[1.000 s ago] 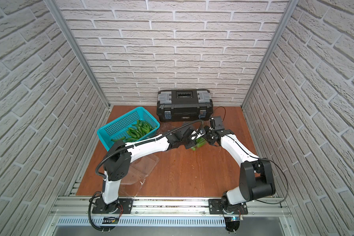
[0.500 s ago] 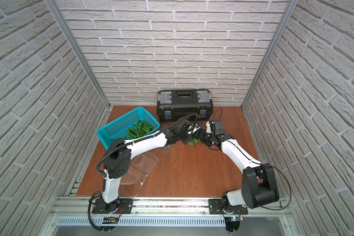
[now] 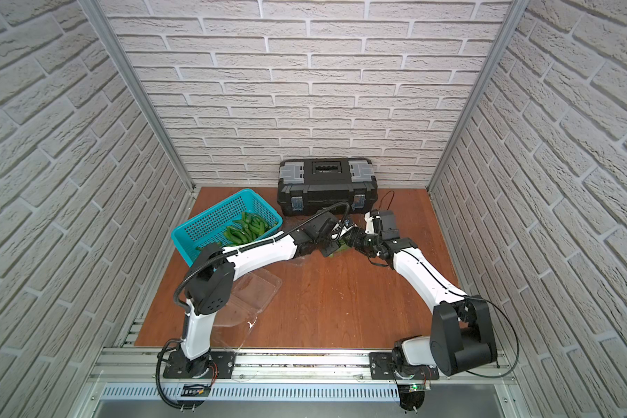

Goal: Take small green peppers out of containers
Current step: Open the packing box at the center of the board.

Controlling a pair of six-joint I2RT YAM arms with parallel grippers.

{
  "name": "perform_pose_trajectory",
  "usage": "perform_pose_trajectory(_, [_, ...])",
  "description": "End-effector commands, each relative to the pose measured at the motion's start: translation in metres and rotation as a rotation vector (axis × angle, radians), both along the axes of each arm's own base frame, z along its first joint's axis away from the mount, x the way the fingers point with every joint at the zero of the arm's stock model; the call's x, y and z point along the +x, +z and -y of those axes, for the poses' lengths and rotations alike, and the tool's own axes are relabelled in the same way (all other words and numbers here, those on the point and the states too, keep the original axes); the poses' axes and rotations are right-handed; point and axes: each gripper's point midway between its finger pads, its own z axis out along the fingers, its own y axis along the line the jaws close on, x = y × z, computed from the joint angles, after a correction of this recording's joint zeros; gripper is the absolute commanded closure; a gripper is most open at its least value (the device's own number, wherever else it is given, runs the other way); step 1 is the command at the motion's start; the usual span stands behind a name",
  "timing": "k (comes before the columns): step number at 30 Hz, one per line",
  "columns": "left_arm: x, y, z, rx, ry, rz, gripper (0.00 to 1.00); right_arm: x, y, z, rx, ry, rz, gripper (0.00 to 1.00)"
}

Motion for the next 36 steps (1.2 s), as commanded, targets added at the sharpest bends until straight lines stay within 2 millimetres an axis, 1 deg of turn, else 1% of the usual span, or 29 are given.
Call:
perform_pose_trajectory(1, [-0.004, -0.003, 0.001, 0.006, -0.007, -0.016, 1.00, 0.009, -0.008, 0.006, -0.008, -0.033, -0.007, 0.40])
perform_pose_trajectory(10, [-0.005, 0.002, 0.004, 0.003, -0.024, -0.011, 1.00, 0.025, -0.035, 0.007, -0.005, -0.039, -0.079, 0.40])
perform_pose_trajectory(15, [-0.008, 0.004, 0.006, -0.003, -0.032, -0.015, 1.00, 0.036, -0.045, 0.012, -0.006, -0.060, -0.087, 0.40])
perform_pose_trajectory(18, [-0.009, 0.007, 0.006, -0.007, -0.034, -0.014, 1.00, 0.039, -0.053, 0.015, -0.009, -0.076, -0.106, 0.41])
perform_pose_trajectory(23, [-0.009, 0.021, 0.004, -0.040, -0.024, -0.009, 1.00, 0.033, -0.069, 0.028, -0.056, -0.113, -0.161, 0.41])
perform_pose_trajectory(28, [-0.010, 0.036, 0.002, -0.132, -0.019, -0.053, 1.00, 0.023, -0.082, 0.046, -0.096, -0.158, -0.226, 0.40])
perform_pose_trajectory(32, [-0.004, 0.043, -0.008, -0.213, 0.022, -0.112, 1.00, 0.015, -0.092, 0.057, -0.119, -0.170, -0.270, 0.40])
perform_pose_trajectory(36, [0.005, 0.051, -0.018, -0.291, 0.063, -0.155, 1.00, 0.010, -0.097, 0.063, -0.118, -0.176, -0.285, 0.40])
